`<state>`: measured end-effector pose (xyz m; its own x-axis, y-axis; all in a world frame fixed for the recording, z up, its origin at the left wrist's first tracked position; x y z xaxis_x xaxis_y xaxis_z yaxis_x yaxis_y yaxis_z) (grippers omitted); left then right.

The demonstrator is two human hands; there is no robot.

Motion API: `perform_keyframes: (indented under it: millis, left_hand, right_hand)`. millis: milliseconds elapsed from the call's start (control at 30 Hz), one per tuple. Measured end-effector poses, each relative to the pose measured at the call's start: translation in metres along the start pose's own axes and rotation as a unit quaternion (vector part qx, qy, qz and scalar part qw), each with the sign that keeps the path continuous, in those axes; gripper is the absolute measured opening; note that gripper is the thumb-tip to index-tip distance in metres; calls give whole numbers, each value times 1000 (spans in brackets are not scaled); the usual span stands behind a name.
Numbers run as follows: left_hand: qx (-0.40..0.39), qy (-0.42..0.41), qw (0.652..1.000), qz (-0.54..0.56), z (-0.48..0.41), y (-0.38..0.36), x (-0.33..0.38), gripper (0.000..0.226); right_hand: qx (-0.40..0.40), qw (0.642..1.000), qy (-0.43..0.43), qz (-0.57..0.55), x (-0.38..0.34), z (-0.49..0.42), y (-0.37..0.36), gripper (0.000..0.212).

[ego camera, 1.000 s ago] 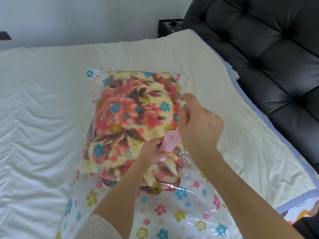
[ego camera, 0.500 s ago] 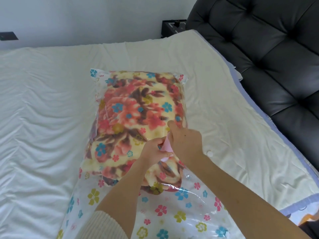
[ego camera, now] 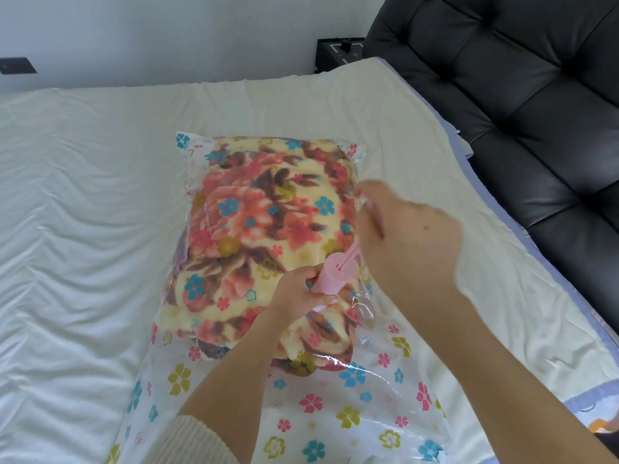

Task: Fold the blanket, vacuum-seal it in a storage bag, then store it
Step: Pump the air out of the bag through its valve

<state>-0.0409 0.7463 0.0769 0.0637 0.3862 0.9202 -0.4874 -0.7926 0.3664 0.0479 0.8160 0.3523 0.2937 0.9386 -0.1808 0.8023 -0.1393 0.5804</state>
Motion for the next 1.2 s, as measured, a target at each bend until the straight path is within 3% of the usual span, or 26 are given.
perform_keyframes:
  millis: [100, 167, 200, 300, 367, 433, 467, 533, 600, 667, 733, 800, 833, 900, 933, 967, 1033, 1133, 1167, 1200]
  left_hand:
    - [-2, -5, 1000, -4, 3, 0, 4, 46]
    - [1, -4, 1000, -11, 4, 0, 6, 35]
    - [3, 0, 1000, -8, 4, 0, 5, 29]
    - [5, 6, 1000, 4, 2, 3, 2, 28]
    - [2, 2, 1000, 3, 0, 3, -1, 37]
    - [0, 2, 1000, -2, 0, 2, 1, 47]
    - [1, 4, 1000, -4, 1, 2, 1, 47]
    - [5, 8, 1000, -5, 2, 1, 1, 40]
    - [6, 4, 1000, -4, 4, 0, 2, 35]
    - [11, 0, 1000, 0, 2, 1, 1, 37]
    - [8, -2, 1000, 2, 1, 0, 0, 44]
    - [1, -1, 1000, 3, 2, -1, 0, 47]
    - [1, -3, 1000, 2, 3, -1, 1, 46]
    - [5, -2, 1000, -6, 4, -1, 2, 38]
    - [5, 1, 1000, -4, 5, -2, 1, 33]
    - [7, 2, 1000, -2, 5, -2, 1, 28]
    - [13, 6, 1000, 6, 6, 1, 2, 24]
    - [9, -12, 1000, 5, 4, 2, 4, 37]
    - [8, -17, 1000, -1, 5, 2, 5, 42]
    - [8, -19, 1000, -7, 6, 1, 6, 43]
  right_hand:
    - [9, 998, -54, 2, 10, 12, -4, 23]
    - [-119, 991, -23, 60, 2, 50, -48, 11]
    - [-136, 987, 9, 90, 1, 61, -63, 9]
    - [-103, 993, 33, 39, -4, 36, -52, 11]
    - [16, 999, 29, 12, -8, 1, -8, 23]
    - [61, 998, -17, 10, 4, -8, 8, 24]
    - [40, 999, -22, 15, 5, 1, -2, 23]
    - [-103, 992, -8, 70, 3, 44, -49, 14]
    - [-157, 984, 32, 82, 2, 62, -73, 26]
    - [-98, 991, 65, 65, -4, 41, -56, 7]
    - [19, 997, 60, 45, -6, 9, -10, 19]
    - [71, 997, 15, 21, 3, 0, 10, 24]
    - [57, 998, 9, 17, 3, 8, 1, 23]
    - [-100, 993, 1, 67, 6, 49, -48, 25]
    - [-138, 986, 25, 85, 3, 63, -63, 33]
    - [-139, 986, 46, 79, 0, 64, -66, 32]
    - [-73, 993, 74, 55, -5, 39, -46, 9]
    - [69, 997, 21, 5, -9, -5, 18, 27]
    - [83, 996, 12, 13, -3, -3, 18, 26]
    - [41, 999, -1, 19, 2, 7, 3, 22]
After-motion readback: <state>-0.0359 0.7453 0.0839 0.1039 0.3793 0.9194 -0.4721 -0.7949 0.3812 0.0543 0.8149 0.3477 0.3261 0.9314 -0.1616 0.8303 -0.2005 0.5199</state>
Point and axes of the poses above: each hand's wrist, its own z-axis away from the middle knuckle, its own y-axis out of the back of the hand, x = y × z, the point moved 9 cm from there along -z, towards the middle knuckle, and after that the axes turned 12 degrees about x, right-handed, at the moved point
